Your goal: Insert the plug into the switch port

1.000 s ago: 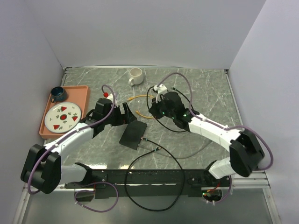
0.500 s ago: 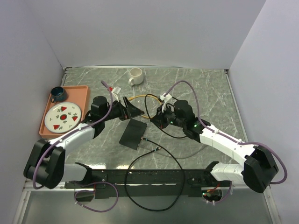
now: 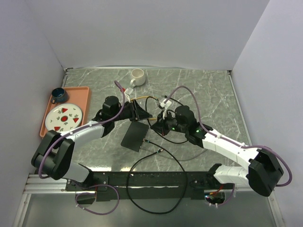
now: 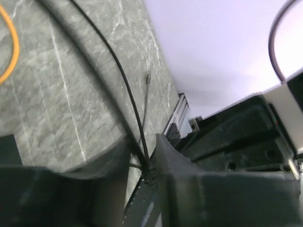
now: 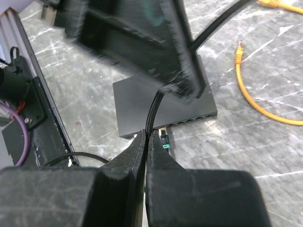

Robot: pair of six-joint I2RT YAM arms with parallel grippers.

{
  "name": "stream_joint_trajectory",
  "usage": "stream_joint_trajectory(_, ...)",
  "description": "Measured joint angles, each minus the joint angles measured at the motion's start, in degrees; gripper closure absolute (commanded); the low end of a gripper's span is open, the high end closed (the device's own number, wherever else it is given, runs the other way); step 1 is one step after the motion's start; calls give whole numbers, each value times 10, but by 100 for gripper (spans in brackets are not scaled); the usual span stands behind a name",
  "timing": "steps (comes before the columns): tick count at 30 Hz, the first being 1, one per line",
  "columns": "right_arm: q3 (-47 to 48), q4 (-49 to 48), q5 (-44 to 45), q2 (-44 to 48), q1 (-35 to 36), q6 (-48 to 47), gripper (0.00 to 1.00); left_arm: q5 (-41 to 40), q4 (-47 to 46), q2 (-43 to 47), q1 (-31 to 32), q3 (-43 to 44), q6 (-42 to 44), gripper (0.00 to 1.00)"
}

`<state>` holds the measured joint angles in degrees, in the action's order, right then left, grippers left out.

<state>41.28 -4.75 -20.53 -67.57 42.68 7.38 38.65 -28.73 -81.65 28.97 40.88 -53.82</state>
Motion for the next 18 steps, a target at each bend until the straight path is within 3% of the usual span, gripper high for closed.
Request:
stream_joint_trajectory(2,-10,-4,-2,7,1,0,100,-5,9,-4,0,0,0,99)
stream_joint_trajectory(13,-19,-7,-5,9,0,25,13,-81,88,24,2,1,45,99)
stream_joint_trajectory(18,-19,-27,-29,15,-32,87,5,-115,108,67,2,-4,65,99)
